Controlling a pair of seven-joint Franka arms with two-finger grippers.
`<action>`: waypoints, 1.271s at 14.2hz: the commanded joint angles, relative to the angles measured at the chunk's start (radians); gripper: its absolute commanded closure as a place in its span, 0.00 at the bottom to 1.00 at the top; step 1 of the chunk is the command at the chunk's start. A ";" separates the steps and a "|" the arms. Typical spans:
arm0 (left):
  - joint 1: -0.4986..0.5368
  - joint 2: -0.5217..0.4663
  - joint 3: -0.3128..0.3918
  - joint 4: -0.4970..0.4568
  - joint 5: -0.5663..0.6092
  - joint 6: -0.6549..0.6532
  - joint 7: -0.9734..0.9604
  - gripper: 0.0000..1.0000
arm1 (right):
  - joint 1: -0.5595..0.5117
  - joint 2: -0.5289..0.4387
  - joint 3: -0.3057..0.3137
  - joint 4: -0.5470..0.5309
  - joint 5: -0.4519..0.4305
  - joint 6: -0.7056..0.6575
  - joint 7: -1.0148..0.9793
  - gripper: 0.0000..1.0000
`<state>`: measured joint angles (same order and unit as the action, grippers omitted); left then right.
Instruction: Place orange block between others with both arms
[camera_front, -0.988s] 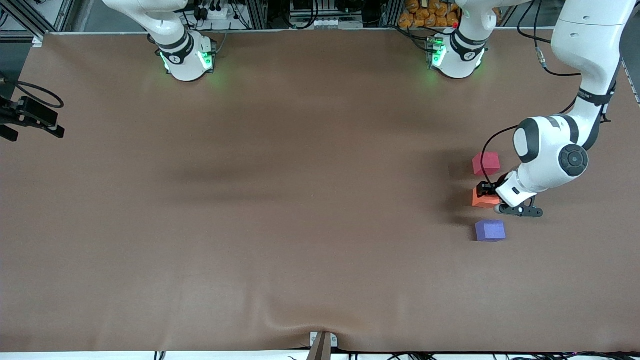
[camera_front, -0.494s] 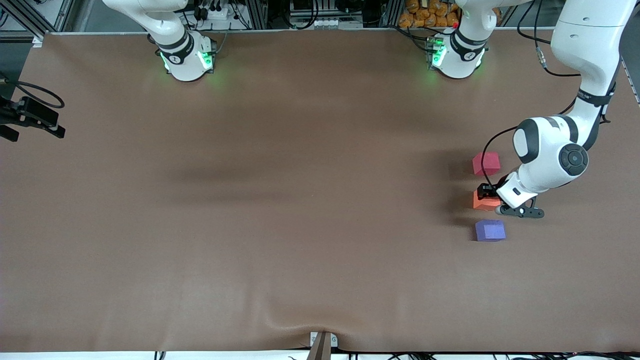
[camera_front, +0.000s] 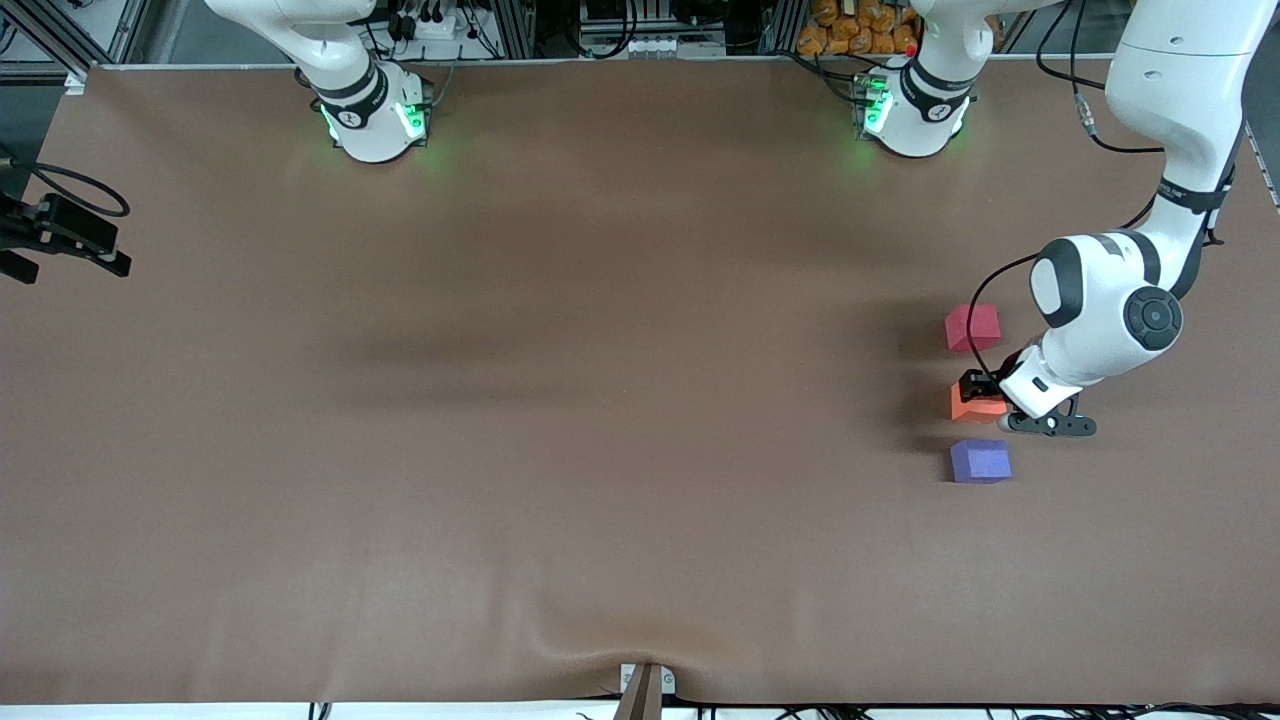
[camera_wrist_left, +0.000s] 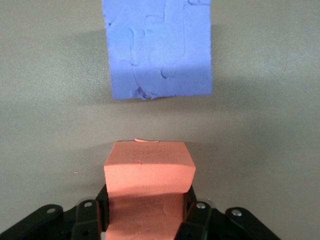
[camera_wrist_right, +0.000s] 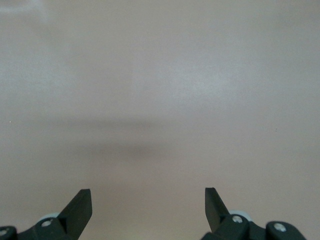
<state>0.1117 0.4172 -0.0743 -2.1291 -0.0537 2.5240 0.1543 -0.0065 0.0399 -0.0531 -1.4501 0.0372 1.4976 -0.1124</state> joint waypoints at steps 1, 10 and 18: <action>0.013 0.008 -0.012 -0.005 0.014 0.022 -0.039 0.00 | 0.003 0.001 -0.002 0.004 0.003 0.003 -0.010 0.00; 0.010 -0.147 -0.018 0.105 0.014 -0.225 -0.067 0.00 | 0.003 0.003 -0.001 0.004 0.004 0.007 -0.010 0.00; 0.006 -0.169 -0.053 0.719 0.040 -0.996 -0.053 0.00 | 0.011 0.005 -0.002 0.004 0.004 0.006 -0.010 0.00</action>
<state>0.1074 0.2167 -0.1181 -1.5371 -0.0468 1.6436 0.1089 -0.0033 0.0422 -0.0508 -1.4507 0.0372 1.5005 -0.1125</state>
